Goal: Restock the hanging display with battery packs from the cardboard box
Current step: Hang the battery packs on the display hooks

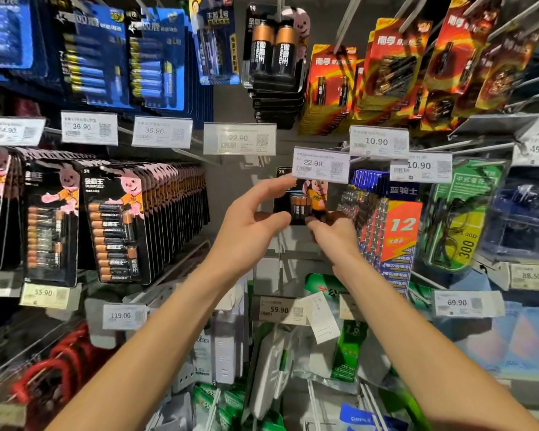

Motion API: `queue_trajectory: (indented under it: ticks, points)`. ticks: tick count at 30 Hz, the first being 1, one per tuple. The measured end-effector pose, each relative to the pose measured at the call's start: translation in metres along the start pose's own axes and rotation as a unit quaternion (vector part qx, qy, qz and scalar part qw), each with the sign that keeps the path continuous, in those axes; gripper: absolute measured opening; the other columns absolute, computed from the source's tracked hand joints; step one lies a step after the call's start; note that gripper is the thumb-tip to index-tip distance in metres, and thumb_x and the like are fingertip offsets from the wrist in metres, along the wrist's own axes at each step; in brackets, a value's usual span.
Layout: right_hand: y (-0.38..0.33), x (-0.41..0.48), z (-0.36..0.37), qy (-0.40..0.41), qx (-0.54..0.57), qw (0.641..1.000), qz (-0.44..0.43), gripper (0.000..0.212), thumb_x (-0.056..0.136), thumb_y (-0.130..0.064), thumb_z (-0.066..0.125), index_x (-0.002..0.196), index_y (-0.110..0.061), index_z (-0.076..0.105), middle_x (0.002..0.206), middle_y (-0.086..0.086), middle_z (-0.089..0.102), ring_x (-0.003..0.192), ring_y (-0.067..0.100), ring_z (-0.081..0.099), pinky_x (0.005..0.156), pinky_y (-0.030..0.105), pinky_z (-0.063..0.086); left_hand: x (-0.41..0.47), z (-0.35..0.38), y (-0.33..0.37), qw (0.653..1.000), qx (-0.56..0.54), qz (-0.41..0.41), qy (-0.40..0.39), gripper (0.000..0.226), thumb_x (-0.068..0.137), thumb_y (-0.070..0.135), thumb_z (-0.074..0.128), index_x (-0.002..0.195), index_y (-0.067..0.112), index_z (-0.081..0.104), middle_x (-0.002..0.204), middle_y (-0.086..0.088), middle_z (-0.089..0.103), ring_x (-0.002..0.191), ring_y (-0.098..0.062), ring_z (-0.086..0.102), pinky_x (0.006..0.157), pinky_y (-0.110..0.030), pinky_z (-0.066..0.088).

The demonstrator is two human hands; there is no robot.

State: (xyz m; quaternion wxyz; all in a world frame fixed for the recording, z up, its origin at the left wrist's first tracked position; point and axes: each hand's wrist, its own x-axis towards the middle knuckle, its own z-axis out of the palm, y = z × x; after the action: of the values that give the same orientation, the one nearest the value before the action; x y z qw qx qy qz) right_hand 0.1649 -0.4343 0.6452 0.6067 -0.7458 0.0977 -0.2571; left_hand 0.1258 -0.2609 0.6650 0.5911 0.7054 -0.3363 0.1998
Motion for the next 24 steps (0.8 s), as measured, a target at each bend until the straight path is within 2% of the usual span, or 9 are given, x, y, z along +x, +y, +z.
queue_trajectory:
  ticks: [2, 4, 7, 11, 15, 17, 19, 21, 24]
  points:
    - [0.001, -0.014, -0.007, -0.009, -0.082, 0.996, -0.037, 0.025, 0.091, -0.028, 0.068, 0.111, -0.013, 0.064, 0.103, 0.007, 0.07, 0.098, 0.026, 0.065, 0.073, 0.034, 0.048, -0.005, -0.003, -0.013, 0.999, 0.048, -0.002, -0.002, 0.054, 0.093, 0.006, 0.062, 0.137, 0.037, 0.059, 0.139, 0.025, 0.058, 0.129, 0.003, 0.052, 0.106, -0.041, 0.049]
    - [0.0, -0.033, -0.014, -0.026, -0.159, 0.984, -0.075, 0.048, 0.091, -0.032, 0.068, 0.13, -0.011, 0.05, 0.127, 0.007, 0.06, 0.117, 0.026, 0.057, 0.087, 0.034, 0.045, -0.011, -0.009, -0.028, 0.99, 0.139, 0.003, -0.005, 0.053, 0.093, 0.013, 0.064, 0.141, 0.033, 0.056, 0.145, 0.02, 0.054, 0.132, -0.005, 0.052, 0.111, -0.044, 0.044]
    - [0.002, -0.064, -0.024, -0.064, -0.277, 0.947, -0.149, 0.072, 0.094, -0.032, 0.067, 0.153, -0.011, 0.031, 0.155, 0.005, 0.038, 0.142, 0.023, 0.039, 0.111, 0.032, 0.033, -0.025, -0.019, -0.043, 0.948, 0.312, 0.054, -0.035, 0.058, 0.09, 0.029, 0.06, 0.146, 0.02, 0.051, 0.155, 0.004, 0.047, 0.141, -0.016, 0.044, 0.116, -0.045, 0.038]
    - [0.022, -0.107, -0.035, -0.101, -0.356, 0.908, -0.199, 0.071, 0.096, -0.032, 0.063, 0.155, -0.013, 0.029, 0.159, 0.004, 0.033, 0.146, 0.02, 0.032, 0.116, 0.032, 0.028, -0.064, -0.027, -0.047, 0.899, 0.424, 0.08, -0.078, 0.062, 0.088, 0.038, 0.054, 0.146, 0.014, 0.05, 0.159, -0.003, 0.043, 0.143, -0.025, 0.042, 0.109, -0.045, 0.041]
    - [0.061, -0.159, -0.044, -0.169, -0.382, 0.878, -0.234, 0.072, 0.097, -0.036, 0.059, 0.157, -0.017, 0.025, 0.165, 0.0, 0.023, 0.155, 0.016, 0.014, 0.126, 0.035, 0.016, -0.12, -0.037, -0.052, 0.888, 0.442, 0.049, -0.117, 0.069, 0.087, 0.043, 0.047, 0.149, 0.014, 0.045, 0.161, -0.004, 0.039, 0.147, -0.026, 0.037, 0.113, -0.053, 0.039]
    - [0.08, -0.188, -0.048, -0.213, -0.37, 0.877, -0.22, 0.073, 0.1, -0.039, 0.055, 0.16, -0.022, 0.017, 0.166, -0.009, 0.014, 0.155, 0.01, 0.003, 0.124, 0.026, 0.005, -0.157, -0.043, -0.057, 0.889, 0.439, 0.014, -0.133, 0.068, 0.087, 0.041, 0.053, 0.149, 0.014, 0.045, 0.161, -0.005, 0.038, 0.147, -0.026, 0.037, 0.112, -0.054, 0.039]
    - [0.1, -0.214, -0.049, -0.252, -0.363, 0.874, -0.199, 0.074, 0.102, -0.038, 0.054, 0.161, -0.022, 0.012, 0.167, -0.01, 0.009, 0.155, 0.008, -0.003, 0.117, 0.018, -0.002, -0.197, -0.047, -0.059, 0.884, 0.444, -0.014, -0.146, 0.067, 0.088, 0.04, 0.057, 0.148, 0.012, 0.047, 0.16, -0.007, 0.04, 0.146, -0.028, 0.039, 0.112, -0.052, 0.04]
    - [0.122, -0.24, -0.048, -0.292, -0.361, 0.869, -0.174, 0.076, 0.102, -0.039, 0.053, 0.162, -0.023, 0.009, 0.168, -0.01, 0.003, 0.154, 0.006, -0.006, 0.117, 0.018, -0.003, -0.239, -0.047, -0.058, 0.873, 0.462, -0.043, -0.151, 0.066, 0.089, 0.041, 0.057, 0.148, 0.012, 0.048, 0.16, -0.007, 0.04, 0.146, -0.028, 0.04, 0.11, -0.051, 0.043]
    - [0.163, -0.279, -0.044, -0.352, -0.362, 0.851, -0.141, 0.077, 0.102, -0.039, 0.054, 0.162, -0.02, 0.009, 0.169, -0.008, 0.001, 0.155, 0.009, -0.007, 0.124, 0.027, 0.0, -0.304, -0.043, -0.055, 0.864, 0.474, -0.099, -0.139, 0.066, 0.09, 0.044, 0.053, 0.147, 0.012, 0.048, 0.159, -0.006, 0.042, 0.145, -0.027, 0.041, 0.109, -0.05, 0.044]
